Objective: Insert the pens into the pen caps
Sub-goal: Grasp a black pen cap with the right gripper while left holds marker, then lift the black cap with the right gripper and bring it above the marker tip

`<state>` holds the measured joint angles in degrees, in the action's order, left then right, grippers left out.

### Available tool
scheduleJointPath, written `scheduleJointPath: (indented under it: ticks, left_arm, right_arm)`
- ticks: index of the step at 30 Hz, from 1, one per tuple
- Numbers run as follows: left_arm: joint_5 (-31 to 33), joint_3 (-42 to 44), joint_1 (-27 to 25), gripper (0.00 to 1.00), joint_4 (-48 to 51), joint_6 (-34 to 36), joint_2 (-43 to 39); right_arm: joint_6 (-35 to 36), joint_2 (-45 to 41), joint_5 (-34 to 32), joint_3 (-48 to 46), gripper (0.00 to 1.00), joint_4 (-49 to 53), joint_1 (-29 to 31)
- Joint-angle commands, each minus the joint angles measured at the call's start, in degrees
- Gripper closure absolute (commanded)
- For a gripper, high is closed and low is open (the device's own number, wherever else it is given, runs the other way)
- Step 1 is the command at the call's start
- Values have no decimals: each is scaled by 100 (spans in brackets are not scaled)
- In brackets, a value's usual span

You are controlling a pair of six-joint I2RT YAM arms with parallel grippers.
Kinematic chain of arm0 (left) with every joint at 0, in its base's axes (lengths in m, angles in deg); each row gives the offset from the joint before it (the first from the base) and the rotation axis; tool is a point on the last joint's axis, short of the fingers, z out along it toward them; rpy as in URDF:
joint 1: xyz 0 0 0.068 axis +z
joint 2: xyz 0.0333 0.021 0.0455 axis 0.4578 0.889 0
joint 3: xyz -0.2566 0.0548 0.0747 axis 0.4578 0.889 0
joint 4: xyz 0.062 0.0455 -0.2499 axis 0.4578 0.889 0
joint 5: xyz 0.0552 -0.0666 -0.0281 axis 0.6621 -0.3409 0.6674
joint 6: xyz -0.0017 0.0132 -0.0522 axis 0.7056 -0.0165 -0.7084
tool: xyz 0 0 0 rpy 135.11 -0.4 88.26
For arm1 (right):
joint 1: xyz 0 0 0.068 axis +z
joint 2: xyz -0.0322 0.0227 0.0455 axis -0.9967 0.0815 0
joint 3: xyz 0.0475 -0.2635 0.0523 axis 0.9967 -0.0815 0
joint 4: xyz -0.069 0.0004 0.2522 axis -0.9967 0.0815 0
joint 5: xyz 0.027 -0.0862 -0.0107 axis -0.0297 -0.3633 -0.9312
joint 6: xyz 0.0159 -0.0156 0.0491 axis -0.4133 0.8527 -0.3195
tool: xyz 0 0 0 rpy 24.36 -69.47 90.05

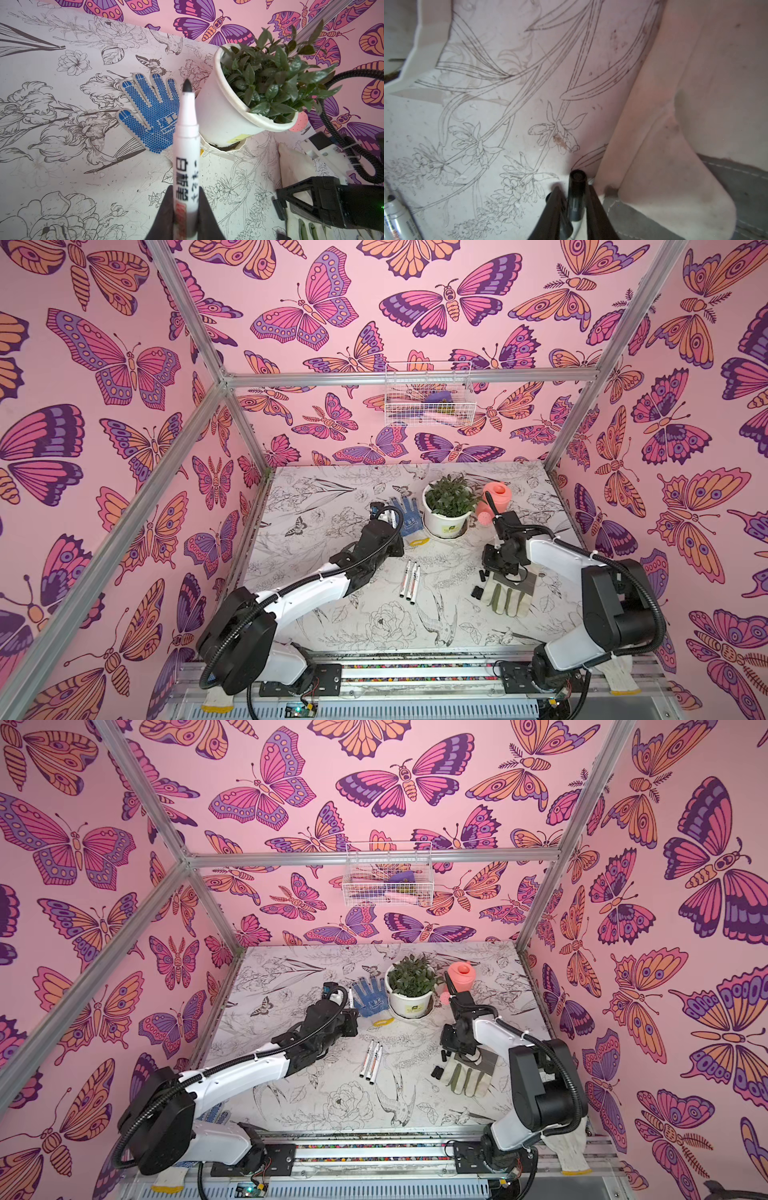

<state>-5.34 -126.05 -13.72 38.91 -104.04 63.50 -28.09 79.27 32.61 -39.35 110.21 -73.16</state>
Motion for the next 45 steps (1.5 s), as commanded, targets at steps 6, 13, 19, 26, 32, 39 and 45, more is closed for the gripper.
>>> scheduleJointPath:
  ticks: [6,13,19,26,32,39,45]
  left_arm:
    - [135,67,-43,100,16,68,-129]
    - [-34,-51,-52,100,18,253,-27]
    - [-590,-162,-47,100,-31,637,40]
    - [-1734,-162,-58,100,-290,1093,181]
    - [-2617,-51,-65,100,-603,1218,249]
    - [-3305,80,-139,100,-1169,1300,280]
    - [-3328,40,-166,100,-1242,1263,259]
  right_arm:
    - [120,300,-392,87,75,131,89]
    - [115,578,-346,250,87,22,140]
    - [127,152,-160,471,94,76,142]
    - [210,-890,220,640,95,350,142]
    - [329,-1724,1779,739,95,-290,371]
    - [-95,-2048,2031,1259,95,-1726,1140]
    - [-534,-1914,1713,1194,96,-2887,1382]
